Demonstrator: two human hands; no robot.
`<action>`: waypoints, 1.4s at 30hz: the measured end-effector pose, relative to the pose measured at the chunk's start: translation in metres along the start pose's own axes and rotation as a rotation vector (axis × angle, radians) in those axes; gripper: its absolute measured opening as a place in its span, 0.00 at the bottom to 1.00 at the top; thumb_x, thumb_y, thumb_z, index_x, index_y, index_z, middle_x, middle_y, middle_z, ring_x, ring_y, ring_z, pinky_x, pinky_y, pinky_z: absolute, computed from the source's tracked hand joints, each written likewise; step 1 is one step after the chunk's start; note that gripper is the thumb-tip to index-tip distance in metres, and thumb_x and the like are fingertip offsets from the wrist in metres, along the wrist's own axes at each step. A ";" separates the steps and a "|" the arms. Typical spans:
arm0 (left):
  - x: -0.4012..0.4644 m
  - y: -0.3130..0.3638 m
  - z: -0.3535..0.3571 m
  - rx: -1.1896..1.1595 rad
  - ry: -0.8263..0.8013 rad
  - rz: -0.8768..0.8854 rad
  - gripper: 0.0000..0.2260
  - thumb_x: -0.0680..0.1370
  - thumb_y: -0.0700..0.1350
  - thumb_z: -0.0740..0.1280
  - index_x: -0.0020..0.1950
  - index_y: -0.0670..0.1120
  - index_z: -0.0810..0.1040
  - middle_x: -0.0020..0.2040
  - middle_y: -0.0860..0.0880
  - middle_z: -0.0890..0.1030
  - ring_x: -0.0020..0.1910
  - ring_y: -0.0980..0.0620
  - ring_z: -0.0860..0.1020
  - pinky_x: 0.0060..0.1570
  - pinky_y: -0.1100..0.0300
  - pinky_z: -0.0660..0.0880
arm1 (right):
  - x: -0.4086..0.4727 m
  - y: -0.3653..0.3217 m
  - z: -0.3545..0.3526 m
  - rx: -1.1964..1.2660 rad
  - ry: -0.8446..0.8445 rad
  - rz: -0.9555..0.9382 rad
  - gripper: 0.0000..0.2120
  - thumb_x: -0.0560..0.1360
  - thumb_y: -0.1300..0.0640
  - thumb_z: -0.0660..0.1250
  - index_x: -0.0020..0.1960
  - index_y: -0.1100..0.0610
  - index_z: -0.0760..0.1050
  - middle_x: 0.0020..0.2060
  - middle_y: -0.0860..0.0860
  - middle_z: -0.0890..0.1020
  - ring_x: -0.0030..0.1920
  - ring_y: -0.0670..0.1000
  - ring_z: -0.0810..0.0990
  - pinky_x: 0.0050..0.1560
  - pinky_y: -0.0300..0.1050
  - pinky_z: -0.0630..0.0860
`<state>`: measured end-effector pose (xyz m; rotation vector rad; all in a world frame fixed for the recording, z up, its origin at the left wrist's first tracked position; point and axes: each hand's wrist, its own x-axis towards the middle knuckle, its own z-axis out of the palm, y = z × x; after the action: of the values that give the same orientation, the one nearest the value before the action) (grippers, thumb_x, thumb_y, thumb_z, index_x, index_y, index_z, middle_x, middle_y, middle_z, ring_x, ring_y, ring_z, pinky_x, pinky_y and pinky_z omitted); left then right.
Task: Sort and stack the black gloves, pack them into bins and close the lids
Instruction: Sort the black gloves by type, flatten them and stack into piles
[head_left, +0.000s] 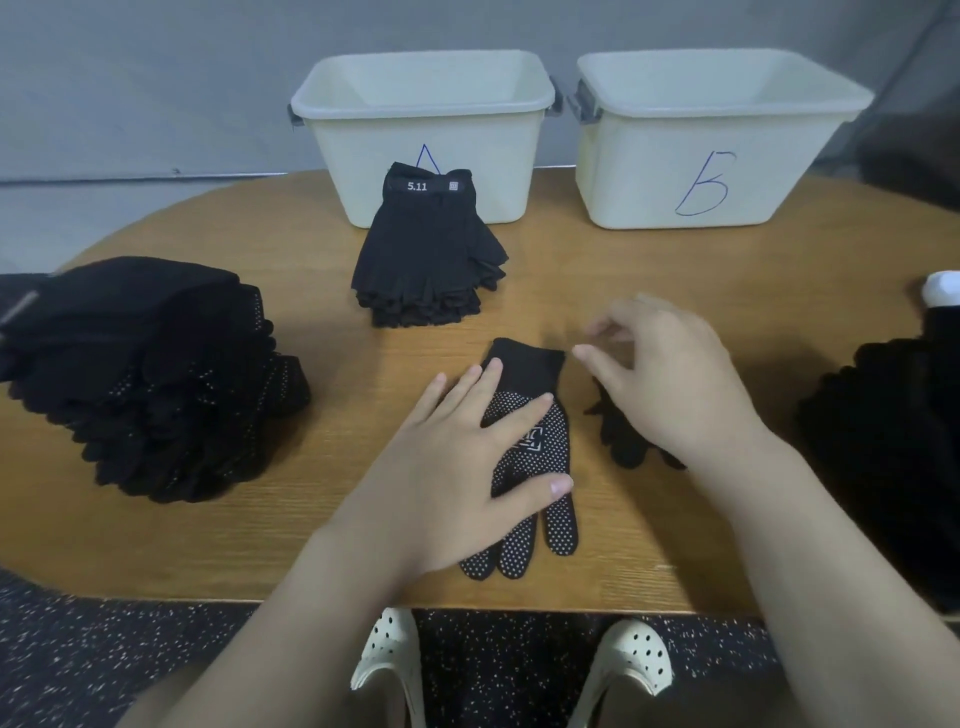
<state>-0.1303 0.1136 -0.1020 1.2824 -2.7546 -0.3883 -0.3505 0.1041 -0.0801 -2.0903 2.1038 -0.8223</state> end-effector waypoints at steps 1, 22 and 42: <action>0.003 -0.001 -0.002 -0.002 0.019 0.010 0.31 0.81 0.72 0.48 0.83 0.64 0.49 0.84 0.51 0.40 0.82 0.55 0.37 0.80 0.54 0.34 | -0.006 0.004 -0.007 0.007 0.004 0.010 0.09 0.78 0.49 0.71 0.54 0.52 0.80 0.46 0.45 0.77 0.52 0.52 0.79 0.56 0.56 0.75; 0.048 0.009 0.011 -0.004 0.013 -0.067 0.31 0.82 0.69 0.46 0.84 0.62 0.47 0.85 0.49 0.41 0.83 0.50 0.38 0.80 0.54 0.35 | -0.038 0.050 -0.025 0.152 -0.161 0.053 0.08 0.76 0.64 0.71 0.48 0.52 0.82 0.48 0.44 0.80 0.52 0.48 0.78 0.58 0.54 0.76; 0.052 0.028 -0.004 -0.766 0.213 -0.103 0.22 0.79 0.56 0.68 0.73 0.57 0.73 0.62 0.57 0.83 0.64 0.55 0.79 0.67 0.47 0.75 | -0.016 -0.007 -0.037 0.932 0.231 0.097 0.07 0.81 0.62 0.68 0.49 0.53 0.83 0.45 0.49 0.87 0.48 0.49 0.85 0.53 0.47 0.81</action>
<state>-0.1841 0.0909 -0.0931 1.1500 -2.0261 -1.1007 -0.3576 0.1319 -0.0503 -1.4166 1.4035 -1.6627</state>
